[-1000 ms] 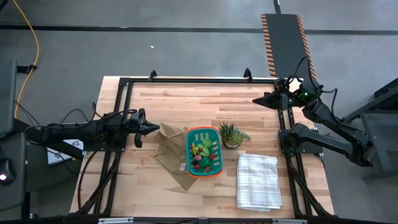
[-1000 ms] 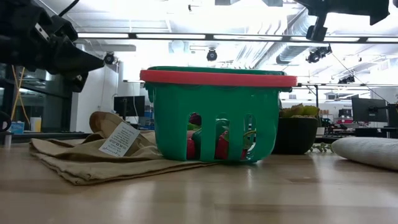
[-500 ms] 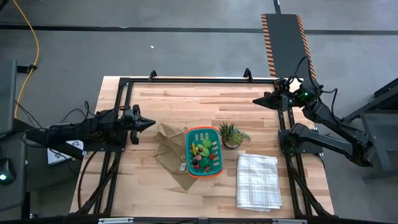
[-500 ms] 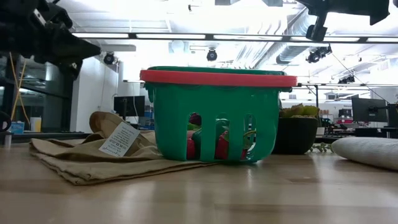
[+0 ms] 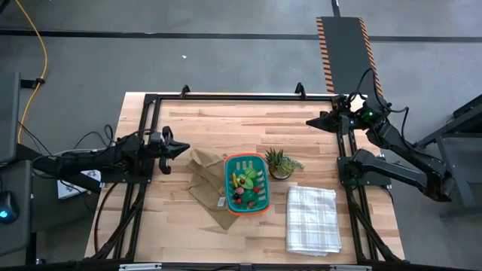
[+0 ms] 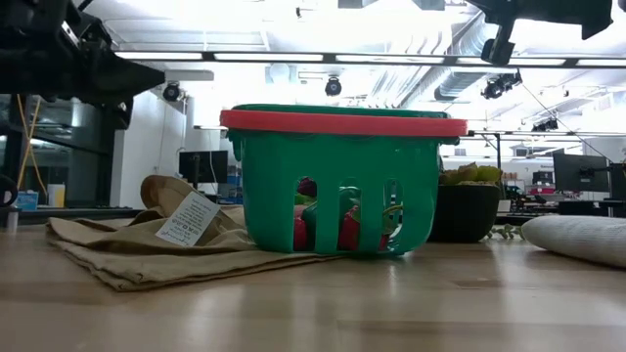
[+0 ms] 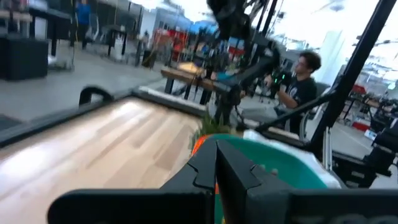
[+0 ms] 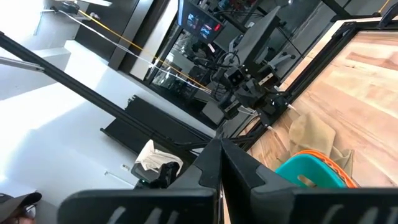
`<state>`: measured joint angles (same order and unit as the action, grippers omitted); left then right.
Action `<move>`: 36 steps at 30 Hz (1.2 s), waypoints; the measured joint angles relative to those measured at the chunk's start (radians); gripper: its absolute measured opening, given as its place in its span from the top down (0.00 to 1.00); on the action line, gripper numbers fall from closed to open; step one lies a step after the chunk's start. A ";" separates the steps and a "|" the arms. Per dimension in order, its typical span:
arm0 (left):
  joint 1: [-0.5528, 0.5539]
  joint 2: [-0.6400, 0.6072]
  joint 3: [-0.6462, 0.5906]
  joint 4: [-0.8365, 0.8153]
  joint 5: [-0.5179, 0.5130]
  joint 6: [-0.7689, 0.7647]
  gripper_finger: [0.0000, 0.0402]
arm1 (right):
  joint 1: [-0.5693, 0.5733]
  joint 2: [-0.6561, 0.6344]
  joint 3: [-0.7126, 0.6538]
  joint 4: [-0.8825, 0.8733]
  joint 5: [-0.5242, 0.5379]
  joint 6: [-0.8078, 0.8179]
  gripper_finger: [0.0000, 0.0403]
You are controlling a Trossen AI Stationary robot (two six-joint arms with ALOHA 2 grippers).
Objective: Pick and placing Produce into tupperware
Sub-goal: Return to Home Position
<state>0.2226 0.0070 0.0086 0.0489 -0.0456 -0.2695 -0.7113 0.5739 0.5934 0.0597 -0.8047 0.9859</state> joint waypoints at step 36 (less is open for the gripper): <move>0.000 0.000 0.000 -0.029 0.011 0.034 1.00 | 0.129 -0.334 -0.045 0.103 0.293 -0.302 1.00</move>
<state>0.2226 0.0067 0.0090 0.0196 -0.0341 -0.2359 -0.5822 0.2398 0.5484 0.1629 -0.5113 0.6838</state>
